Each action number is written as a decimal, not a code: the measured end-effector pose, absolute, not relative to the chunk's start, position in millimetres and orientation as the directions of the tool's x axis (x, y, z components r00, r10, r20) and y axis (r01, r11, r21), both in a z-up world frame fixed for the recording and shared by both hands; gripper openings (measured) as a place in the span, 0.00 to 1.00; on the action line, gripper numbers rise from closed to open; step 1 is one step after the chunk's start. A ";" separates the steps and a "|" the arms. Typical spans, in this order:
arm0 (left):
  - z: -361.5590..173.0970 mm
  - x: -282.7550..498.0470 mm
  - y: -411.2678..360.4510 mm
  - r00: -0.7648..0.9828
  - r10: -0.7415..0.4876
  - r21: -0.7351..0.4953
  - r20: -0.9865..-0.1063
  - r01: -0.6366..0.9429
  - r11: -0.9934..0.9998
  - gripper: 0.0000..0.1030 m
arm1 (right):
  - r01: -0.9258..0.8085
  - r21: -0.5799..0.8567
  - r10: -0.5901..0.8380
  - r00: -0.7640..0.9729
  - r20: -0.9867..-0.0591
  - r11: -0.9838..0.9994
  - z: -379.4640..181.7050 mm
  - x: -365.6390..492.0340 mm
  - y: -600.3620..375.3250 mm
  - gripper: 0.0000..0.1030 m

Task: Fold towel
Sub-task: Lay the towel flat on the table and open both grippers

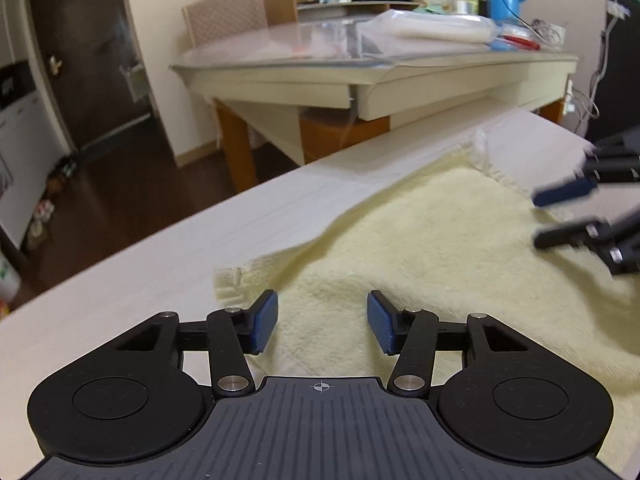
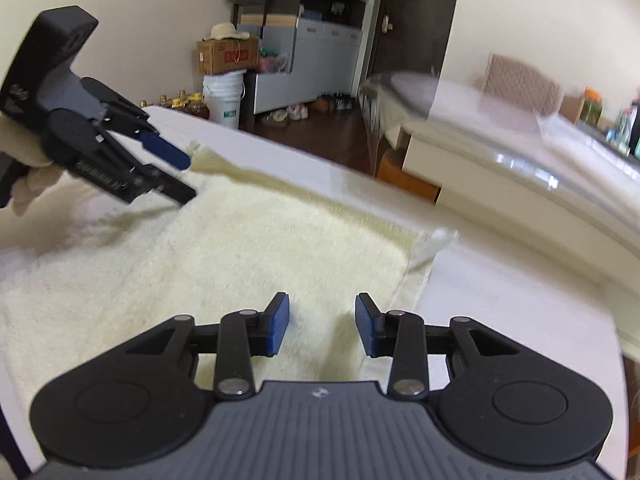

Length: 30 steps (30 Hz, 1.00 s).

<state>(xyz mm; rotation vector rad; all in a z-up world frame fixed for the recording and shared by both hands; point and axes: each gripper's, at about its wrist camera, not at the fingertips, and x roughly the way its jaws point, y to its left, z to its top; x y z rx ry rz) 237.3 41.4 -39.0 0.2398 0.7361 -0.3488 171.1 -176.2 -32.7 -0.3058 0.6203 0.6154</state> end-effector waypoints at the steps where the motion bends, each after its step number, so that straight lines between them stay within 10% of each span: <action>1: -40.0 244.1 43.2 0.695 -0.205 0.107 -0.689 0.377 0.920 0.53 | -0.614 -0.066 0.448 0.640 -0.624 0.786 -32.9 171.2 -180.1 0.40; 30: -35.6 119.0 36.3 0.702 -0.163 0.266 -0.693 0.459 0.847 0.58 | -0.534 -0.234 0.339 0.759 -0.555 0.813 -27.0 224.4 -180.7 0.42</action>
